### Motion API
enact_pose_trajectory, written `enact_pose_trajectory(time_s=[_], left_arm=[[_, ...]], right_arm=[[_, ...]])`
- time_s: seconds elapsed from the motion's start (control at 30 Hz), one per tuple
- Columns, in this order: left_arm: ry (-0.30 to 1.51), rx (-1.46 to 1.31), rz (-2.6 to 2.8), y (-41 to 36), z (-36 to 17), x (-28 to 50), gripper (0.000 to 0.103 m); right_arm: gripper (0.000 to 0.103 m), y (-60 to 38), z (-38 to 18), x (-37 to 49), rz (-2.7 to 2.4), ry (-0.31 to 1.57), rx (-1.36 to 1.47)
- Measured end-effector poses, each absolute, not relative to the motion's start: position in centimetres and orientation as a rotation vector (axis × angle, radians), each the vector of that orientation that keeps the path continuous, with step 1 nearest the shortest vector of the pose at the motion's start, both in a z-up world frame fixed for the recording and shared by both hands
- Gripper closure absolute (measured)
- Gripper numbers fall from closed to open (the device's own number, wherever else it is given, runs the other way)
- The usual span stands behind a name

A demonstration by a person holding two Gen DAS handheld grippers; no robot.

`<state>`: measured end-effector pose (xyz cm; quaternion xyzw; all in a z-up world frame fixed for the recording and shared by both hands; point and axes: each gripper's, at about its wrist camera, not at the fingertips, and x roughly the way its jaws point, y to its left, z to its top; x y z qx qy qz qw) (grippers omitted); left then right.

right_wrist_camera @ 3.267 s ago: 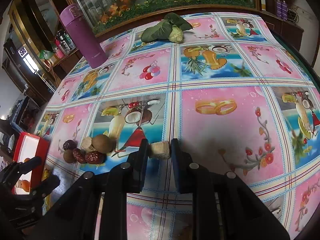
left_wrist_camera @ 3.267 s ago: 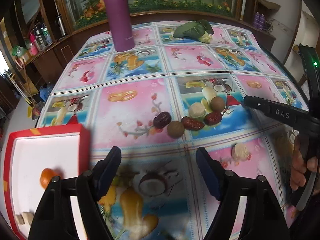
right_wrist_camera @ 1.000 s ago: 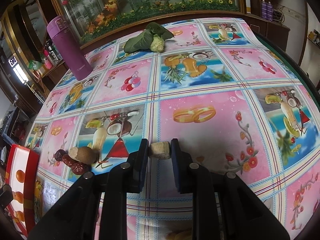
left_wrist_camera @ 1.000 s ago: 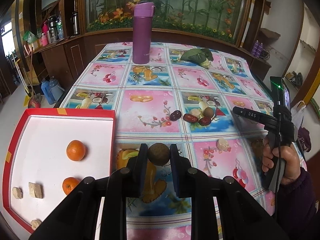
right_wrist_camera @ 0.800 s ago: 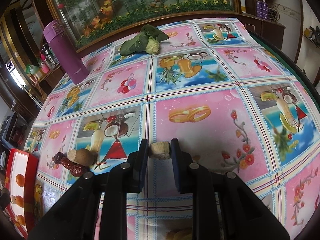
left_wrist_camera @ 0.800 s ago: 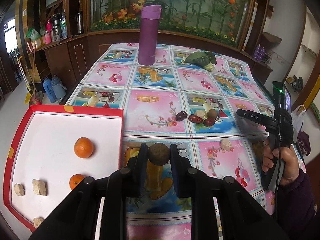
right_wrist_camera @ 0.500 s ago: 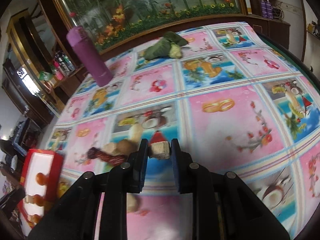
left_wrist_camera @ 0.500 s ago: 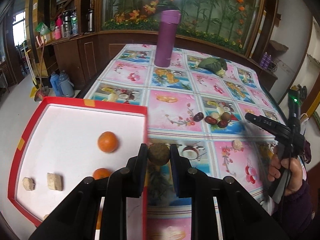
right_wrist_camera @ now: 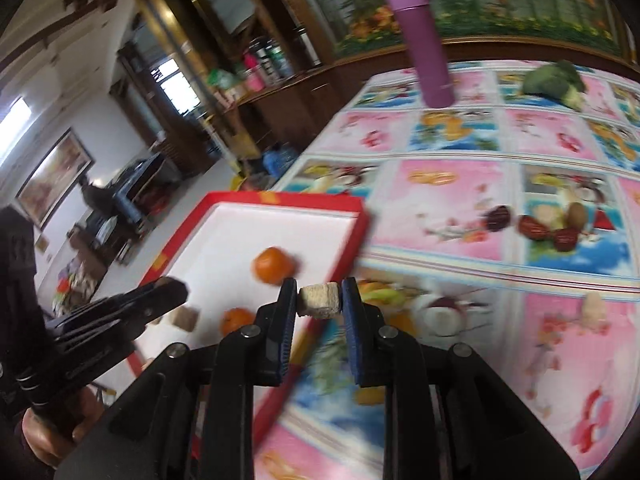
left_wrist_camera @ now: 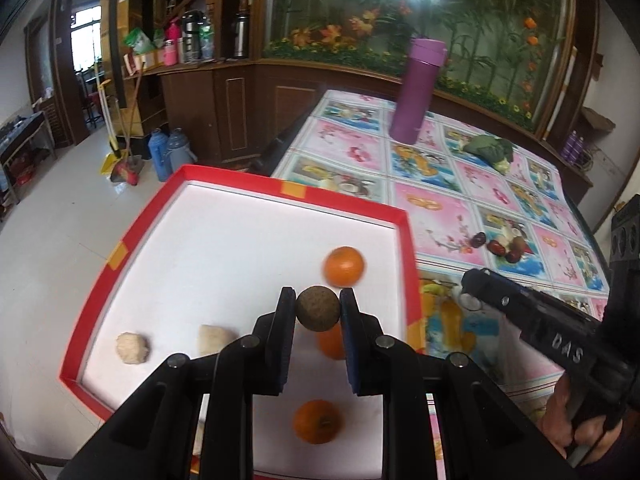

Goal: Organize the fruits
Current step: 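Carry the pale cube and brown ball into the white tray and open both grippers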

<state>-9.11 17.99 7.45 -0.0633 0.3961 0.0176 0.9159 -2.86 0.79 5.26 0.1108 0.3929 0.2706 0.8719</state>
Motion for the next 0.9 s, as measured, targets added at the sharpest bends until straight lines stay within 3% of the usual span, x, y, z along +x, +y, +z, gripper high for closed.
enact_pose_trajectory(time_s=[0.37, 0.9], left_arm=[[0.821, -0.150, 0.114, 20.9, 6.4, -9.4, 0.082], [0.871, -0.154, 0.150, 22.1, 4.7, -9.6, 0.082]], right_arm=[[0.078, 7.0, 5.2, -4.1, 0.655, 0.842, 0.125], [0.078, 7.8, 3.4, -3.6, 0.636, 0.892, 0.095]])
